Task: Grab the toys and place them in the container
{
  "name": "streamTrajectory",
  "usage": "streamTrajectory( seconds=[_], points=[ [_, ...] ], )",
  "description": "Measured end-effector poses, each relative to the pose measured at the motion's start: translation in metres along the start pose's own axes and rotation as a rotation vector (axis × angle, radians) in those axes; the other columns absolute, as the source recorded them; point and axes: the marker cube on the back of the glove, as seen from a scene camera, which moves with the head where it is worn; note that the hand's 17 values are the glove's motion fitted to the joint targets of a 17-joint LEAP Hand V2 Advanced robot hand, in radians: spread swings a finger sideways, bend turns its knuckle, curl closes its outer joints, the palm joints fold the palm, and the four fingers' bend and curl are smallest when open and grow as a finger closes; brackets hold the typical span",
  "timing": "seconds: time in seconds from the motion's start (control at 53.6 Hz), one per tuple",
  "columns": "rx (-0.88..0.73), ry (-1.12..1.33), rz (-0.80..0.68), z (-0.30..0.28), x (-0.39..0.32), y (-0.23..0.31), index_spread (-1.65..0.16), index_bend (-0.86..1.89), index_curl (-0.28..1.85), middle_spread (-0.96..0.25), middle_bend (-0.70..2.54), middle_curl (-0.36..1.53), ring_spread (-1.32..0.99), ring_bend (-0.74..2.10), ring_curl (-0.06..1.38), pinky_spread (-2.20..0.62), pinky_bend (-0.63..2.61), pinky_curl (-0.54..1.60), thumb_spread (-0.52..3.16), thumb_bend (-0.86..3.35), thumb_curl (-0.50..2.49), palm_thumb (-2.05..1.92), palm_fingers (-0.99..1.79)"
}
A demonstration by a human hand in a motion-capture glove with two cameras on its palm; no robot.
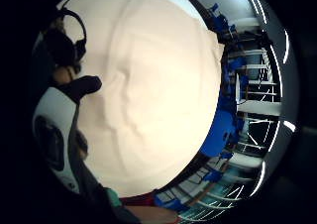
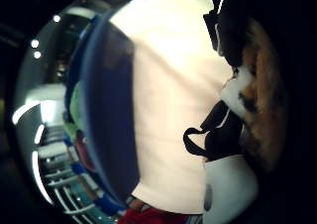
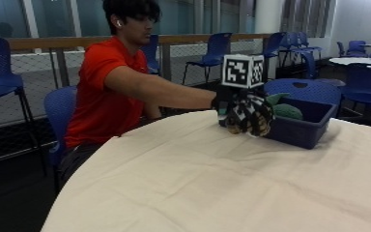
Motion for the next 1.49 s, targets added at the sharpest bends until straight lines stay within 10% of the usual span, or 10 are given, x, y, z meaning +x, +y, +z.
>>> streamTrajectory(
  seconds=[0.69, 0.895, 1.492],
  points=[
    [0.167, -0.082, -0.325, -0.136, -0.225, 0.049, -0.43, 0.13, 0.50, -0.39, 0.18, 0.36, -0.42, 0.79, 0.38, -0.44, 1.07, 0.35, 0.98, 0.09, 0.79, 0.62, 0.78],
    [0.020, 0.049, -0.312, -0.103, -0.191, 0.046, -0.40, 0.08, 0.43, -0.15, 0.08, 0.26, -0.09, 0.40, 0.28, -0.13, 1.39, 0.43, 1.18, -0.09, 0.57, 0.16, -0.19],
    [-0.029, -0.045, -0.145, -0.015, -0.024, 0.112, -0.36, 0.14, 0.30, -0.06, 0.10, 0.18, 0.10, 0.18, 0.23, 0.11, 1.34, 0.35, 1.14, -0.06, 0.29, -0.07, -0.21]
  ],
)
